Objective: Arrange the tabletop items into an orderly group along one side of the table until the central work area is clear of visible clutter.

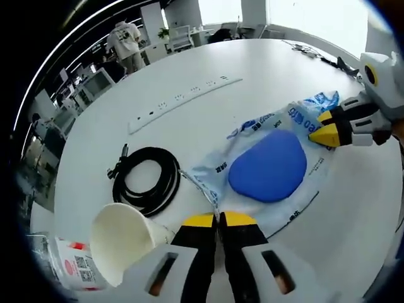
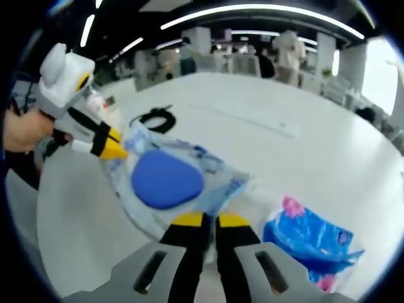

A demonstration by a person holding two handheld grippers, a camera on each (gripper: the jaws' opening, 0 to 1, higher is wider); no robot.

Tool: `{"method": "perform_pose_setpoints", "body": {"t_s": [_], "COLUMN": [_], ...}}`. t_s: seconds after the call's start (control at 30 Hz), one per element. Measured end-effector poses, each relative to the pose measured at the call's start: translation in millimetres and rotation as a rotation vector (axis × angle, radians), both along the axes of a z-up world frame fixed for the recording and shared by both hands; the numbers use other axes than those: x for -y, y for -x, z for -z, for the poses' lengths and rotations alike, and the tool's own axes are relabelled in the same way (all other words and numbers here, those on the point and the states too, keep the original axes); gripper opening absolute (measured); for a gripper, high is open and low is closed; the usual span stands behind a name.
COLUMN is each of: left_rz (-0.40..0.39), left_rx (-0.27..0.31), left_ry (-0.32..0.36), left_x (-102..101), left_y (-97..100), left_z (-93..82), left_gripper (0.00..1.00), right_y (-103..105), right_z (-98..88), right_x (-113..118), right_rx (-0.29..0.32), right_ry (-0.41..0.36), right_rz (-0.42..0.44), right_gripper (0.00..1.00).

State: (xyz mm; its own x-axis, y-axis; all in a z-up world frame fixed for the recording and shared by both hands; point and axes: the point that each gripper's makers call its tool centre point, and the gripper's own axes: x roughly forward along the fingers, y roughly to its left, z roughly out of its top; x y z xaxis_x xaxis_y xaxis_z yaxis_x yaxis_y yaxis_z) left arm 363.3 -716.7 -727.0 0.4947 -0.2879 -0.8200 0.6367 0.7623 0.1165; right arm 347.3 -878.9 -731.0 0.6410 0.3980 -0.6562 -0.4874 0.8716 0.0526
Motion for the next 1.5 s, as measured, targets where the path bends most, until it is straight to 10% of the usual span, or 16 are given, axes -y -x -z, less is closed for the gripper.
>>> {"method": "perform_pose_setpoints", "body": {"t_s": [0.87,1.5], "left_rz": [0.010,0.013], "left_rx": [0.122,0.229], "left_ry": [-0.003,0.166], "left_x": [-4,13], "left_y": [-6.2,-2.0], "left_z": [-19.5,-44.0], "left_gripper": [0.16,0.42], "right_y": [9,5], "right_z": [-2.9,-23.7], "right_x": [-7,-11], "right_rx": [0.023,0.122], "right_ry": [0.020,0.020], "right_rz": [0.011,0.019], "right_gripper": [0.35,0.51]}}
